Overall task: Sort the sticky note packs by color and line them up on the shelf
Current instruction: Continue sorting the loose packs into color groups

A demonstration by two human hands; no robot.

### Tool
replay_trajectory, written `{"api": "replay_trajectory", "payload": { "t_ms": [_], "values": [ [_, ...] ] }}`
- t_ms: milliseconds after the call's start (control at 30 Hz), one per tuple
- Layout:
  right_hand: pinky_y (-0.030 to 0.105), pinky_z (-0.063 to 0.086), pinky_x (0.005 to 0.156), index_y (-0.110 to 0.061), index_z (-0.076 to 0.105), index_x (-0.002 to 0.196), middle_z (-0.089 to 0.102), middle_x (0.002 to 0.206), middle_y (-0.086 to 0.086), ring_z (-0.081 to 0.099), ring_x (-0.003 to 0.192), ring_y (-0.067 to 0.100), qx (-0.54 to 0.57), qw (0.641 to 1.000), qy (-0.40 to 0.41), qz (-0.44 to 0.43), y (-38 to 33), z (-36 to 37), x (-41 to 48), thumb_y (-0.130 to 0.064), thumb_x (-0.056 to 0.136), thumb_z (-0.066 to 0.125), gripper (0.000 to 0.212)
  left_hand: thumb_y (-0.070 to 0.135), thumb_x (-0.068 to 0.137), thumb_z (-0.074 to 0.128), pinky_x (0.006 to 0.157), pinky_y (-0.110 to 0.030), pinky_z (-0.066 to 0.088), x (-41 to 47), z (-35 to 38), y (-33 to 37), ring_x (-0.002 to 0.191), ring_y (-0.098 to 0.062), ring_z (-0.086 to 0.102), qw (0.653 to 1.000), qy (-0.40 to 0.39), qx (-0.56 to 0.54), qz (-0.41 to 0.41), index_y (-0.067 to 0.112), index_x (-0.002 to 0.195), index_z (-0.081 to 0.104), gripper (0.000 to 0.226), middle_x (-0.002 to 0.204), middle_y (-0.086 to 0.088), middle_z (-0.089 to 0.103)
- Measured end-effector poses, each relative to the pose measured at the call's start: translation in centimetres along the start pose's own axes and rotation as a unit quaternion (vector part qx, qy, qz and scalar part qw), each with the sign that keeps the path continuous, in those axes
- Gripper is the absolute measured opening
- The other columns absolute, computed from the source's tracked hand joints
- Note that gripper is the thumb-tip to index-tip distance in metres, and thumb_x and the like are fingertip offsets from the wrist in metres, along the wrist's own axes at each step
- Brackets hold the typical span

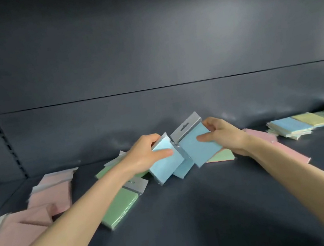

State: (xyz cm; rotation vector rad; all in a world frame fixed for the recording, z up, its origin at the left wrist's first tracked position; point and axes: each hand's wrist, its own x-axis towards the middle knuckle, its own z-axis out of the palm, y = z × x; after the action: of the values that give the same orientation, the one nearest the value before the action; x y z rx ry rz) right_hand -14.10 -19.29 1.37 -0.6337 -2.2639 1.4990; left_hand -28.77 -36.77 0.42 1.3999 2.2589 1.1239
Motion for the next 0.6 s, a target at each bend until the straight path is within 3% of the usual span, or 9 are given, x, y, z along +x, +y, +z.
{"api": "replay_trajectory", "payload": {
  "t_ms": [100, 167, 233, 367, 433, 500, 600],
  "values": [
    [0.025, 0.052, 0.065, -0.006, 0.051, 0.108, 0.065, 0.096, 0.004, 0.064, 0.076, 0.015, 0.014, 0.999, 0.041, -0.023, -0.4, -0.3, -0.7, -0.003, 0.088, 0.061, 0.023, 0.030, 0.074, 0.079, 0.073, -0.031, 0.046, -0.3, 0.9, 0.7, 0.080, -0.018, 0.063, 0.997, -0.056, -0.043, -0.002, 0.016, 0.105, 0.060, 0.039, 0.090, -0.007, 0.070],
    [0.028, 0.051, 0.070, -0.006, 0.050, 0.108, 0.066, 0.099, 0.004, 0.064, 0.079, 0.016, 0.017, 0.998, 0.052, -0.033, -0.7, -0.5, -1.1, -0.002, 0.087, 0.062, 0.025, 0.031, 0.073, 0.080, 0.081, -0.033, 0.048, -0.3, 1.8, 0.9, 0.096, -0.024, 0.062, 0.999, -0.050, 0.015, 0.005, 0.017, 0.116, 0.055, 0.052, 0.102, -0.006, 0.067],
    [0.028, 0.052, 0.071, -0.007, 0.049, 0.112, 0.066, 0.104, 0.007, 0.065, 0.082, 0.018, 0.019, 0.998, 0.051, -0.033, -0.8, -0.3, -1.4, -0.002, 0.087, 0.063, 0.029, 0.038, 0.073, 0.078, 0.082, -0.029, 0.042, -0.6, 2.2, 0.8, 0.102, -0.018, 0.053, 0.995, -0.027, 0.094, 0.027, 0.020, 0.120, 0.051, 0.057, 0.109, 0.001, 0.057],
    [0.031, 0.053, 0.076, -0.010, 0.047, 0.114, 0.066, 0.108, 0.011, 0.066, 0.083, 0.020, 0.002, 0.999, 0.035, -0.025, -0.2, 0.9, -1.9, -0.003, 0.087, 0.063, 0.032, 0.044, 0.073, 0.077, 0.095, -0.027, 0.039, -1.6, 1.5, -0.1, 0.111, -0.011, 0.047, 0.992, -0.011, 0.120, 0.047, 0.023, 0.121, 0.052, 0.058, 0.116, 0.005, 0.047],
    [0.026, 0.053, 0.070, -0.011, 0.046, 0.112, 0.066, 0.105, 0.010, 0.066, 0.079, 0.017, -0.006, 1.000, 0.017, -0.025, -0.1, 1.7, -2.1, -0.003, 0.087, 0.062, 0.031, 0.041, 0.074, 0.077, 0.093, -0.024, 0.038, -2.1, 0.8, -0.5, 0.109, -0.011, 0.047, 0.992, 0.013, 0.117, 0.052, 0.022, 0.115, 0.056, 0.050, 0.113, 0.005, 0.050],
    [0.023, 0.052, 0.065, -0.012, 0.046, 0.112, 0.066, 0.103, 0.008, 0.066, 0.077, 0.015, -0.020, 1.000, -0.005, -0.018, -0.2, 2.5, -2.1, -0.003, 0.087, 0.062, 0.031, 0.037, 0.075, 0.077, 0.081, -0.014, 0.036, -2.5, 0.2, -1.0, 0.103, -0.008, 0.049, 0.993, 0.033, 0.095, 0.057, 0.023, 0.110, 0.058, 0.042, 0.111, 0.006, 0.052],
    [0.029, 0.053, 0.080, -0.012, 0.048, 0.120, 0.064, 0.113, 0.010, 0.065, 0.091, 0.019, -0.063, 0.997, -0.048, 0.004, -0.3, 3.3, -2.0, -0.011, 0.084, 0.068, 0.042, 0.036, 0.076, 0.076, 0.075, -0.010, 0.035, -3.3, 0.1, -1.1, 0.101, -0.006, 0.050, 0.994, 0.048, 0.080, 0.060, 0.024, 0.109, 0.057, 0.040, 0.113, 0.006, 0.051]
  ]
}}
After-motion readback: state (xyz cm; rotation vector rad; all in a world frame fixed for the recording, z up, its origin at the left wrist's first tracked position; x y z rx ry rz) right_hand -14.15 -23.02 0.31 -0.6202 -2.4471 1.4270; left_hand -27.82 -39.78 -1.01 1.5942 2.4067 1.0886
